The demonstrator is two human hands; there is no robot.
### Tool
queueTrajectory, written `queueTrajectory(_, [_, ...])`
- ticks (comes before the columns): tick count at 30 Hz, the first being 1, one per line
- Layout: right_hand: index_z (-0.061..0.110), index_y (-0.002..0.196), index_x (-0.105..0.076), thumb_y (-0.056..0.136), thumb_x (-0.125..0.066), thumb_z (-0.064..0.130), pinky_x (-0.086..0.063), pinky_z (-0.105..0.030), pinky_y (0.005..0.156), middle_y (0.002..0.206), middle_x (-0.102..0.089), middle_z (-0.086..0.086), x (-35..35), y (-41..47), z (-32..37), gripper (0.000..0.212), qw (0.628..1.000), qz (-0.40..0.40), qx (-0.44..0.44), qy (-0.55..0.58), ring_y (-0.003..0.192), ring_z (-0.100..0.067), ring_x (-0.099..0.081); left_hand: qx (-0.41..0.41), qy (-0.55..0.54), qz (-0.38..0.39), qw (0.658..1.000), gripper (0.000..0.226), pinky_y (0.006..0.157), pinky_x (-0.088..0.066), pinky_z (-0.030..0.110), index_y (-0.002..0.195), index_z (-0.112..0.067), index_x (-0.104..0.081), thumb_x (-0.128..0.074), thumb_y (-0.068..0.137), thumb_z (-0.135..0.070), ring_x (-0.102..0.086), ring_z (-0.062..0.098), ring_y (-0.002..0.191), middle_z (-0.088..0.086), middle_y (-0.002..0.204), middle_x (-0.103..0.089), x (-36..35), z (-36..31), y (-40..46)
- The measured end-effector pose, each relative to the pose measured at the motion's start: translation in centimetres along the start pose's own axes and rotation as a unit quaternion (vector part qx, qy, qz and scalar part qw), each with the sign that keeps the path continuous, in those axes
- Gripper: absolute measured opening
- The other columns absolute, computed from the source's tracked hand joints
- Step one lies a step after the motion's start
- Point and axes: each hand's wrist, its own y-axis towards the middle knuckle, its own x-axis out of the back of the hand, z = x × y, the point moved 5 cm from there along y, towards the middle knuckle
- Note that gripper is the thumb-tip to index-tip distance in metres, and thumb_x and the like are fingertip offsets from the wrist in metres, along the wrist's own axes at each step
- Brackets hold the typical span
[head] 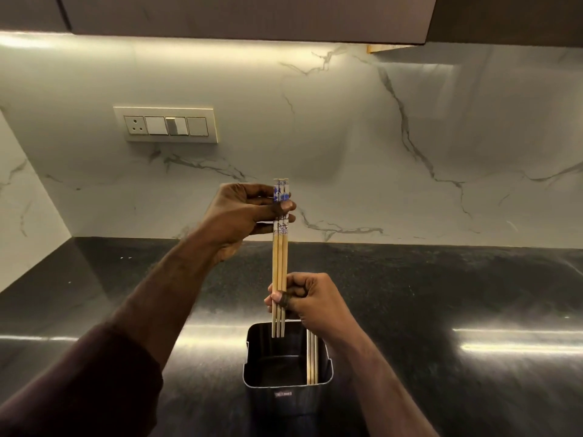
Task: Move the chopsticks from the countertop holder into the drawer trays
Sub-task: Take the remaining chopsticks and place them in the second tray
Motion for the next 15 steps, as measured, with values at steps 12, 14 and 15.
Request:
queueTrajectory(12, [0.012, 0.101, -0.071, 0.089, -0.066, 0.010, -0.056, -0.018, 0.072, 0.094, -0.077, -0.003, -2.0, -5.4, 3.0, 0.013, 0.999, -0.014, 0.009, -0.045, 0.088, -0.009, -0.073, 0.005, 0.021, 0.029, 0.999, 0.028, 0.070, -0.059, 0.027, 0.093, -0.012, -0.073, -0.076, 0.066, -0.018, -0.074, 0.026, 0.088, 0.011, 0.094, -0.076, -0.2, -1.2, -6.1])
queueTrajectory(14, [0.014, 0.100, -0.071, 0.089, -0.067, 0.010, -0.055, -0.016, 0.071, 0.094, -0.077, -0.002, -2.5, -7.1, 3.8, 0.013, 0.998, -0.030, 0.015, -0.056, 0.087, -0.007, -0.073, 0.004, 0.014, 0.042, 0.999, 0.025, 0.070, -0.059, 0.026, 0.090, -0.013, -0.074, -0.076, 0.066, -0.018, -0.074, 0.026, 0.088, 0.011, 0.094, -0.076, -0.6, -1.8, -7.7])
queueTrajectory(15, [0.014, 0.101, -0.071, 0.089, -0.067, 0.010, -0.055, -0.017, 0.072, 0.094, -0.077, -0.003, -2.7, -7.8, 4.1, 0.013, 0.997, -0.034, 0.015, -0.060, 0.087, -0.007, -0.073, 0.000, 0.010, 0.046, 0.999, 0.024, 0.069, -0.059, 0.026, 0.089, -0.014, -0.074, -0.077, 0.065, -0.018, -0.074, 0.026, 0.088, 0.012, 0.094, -0.076, -0.8, -2.0, -8.3])
